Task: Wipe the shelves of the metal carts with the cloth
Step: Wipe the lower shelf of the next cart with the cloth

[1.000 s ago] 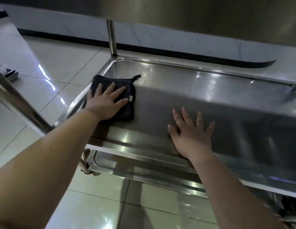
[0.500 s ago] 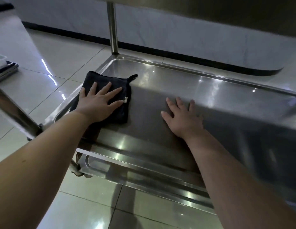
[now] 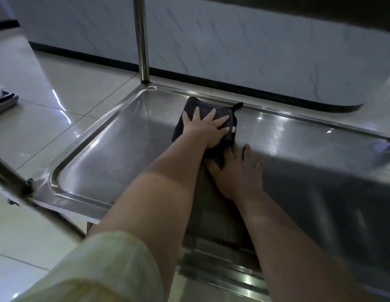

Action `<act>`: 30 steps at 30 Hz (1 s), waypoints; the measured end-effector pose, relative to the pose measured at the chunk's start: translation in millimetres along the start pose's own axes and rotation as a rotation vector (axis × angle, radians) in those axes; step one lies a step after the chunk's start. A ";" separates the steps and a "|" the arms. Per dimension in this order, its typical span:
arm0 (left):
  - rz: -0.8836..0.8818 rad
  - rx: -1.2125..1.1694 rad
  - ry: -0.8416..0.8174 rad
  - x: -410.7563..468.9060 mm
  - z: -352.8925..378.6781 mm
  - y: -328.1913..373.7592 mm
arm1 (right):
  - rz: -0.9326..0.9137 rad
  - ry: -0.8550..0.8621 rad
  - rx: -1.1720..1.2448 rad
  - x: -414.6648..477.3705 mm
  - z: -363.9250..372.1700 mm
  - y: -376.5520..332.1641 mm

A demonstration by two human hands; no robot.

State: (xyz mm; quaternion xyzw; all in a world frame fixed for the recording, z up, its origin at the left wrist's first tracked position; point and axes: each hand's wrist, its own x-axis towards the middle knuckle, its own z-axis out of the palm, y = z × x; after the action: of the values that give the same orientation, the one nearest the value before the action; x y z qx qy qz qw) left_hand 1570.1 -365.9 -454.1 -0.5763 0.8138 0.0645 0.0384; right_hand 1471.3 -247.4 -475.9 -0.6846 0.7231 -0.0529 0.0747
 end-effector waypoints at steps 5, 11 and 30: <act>0.028 -0.088 0.067 -3.4 5.0 -19.4 | -0.012 0.038 0.011 1.3 3.1 1.9; -0.273 -0.030 0.062 -35.8 -4.5 -157.7 | -0.038 -0.041 -0.031 -0.5 -2.0 0.3; 0.072 -0.081 -0.026 48.1 -9.8 24.2 | -0.102 -0.026 -0.086 -4.7 -0.9 -1.8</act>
State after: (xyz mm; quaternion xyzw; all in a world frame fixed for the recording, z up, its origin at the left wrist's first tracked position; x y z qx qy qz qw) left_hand 1531.4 -404.3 -449.5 -0.5468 0.8302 0.1063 0.0232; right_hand 1473.1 -242.9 -474.5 -0.7238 0.6878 -0.0166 0.0519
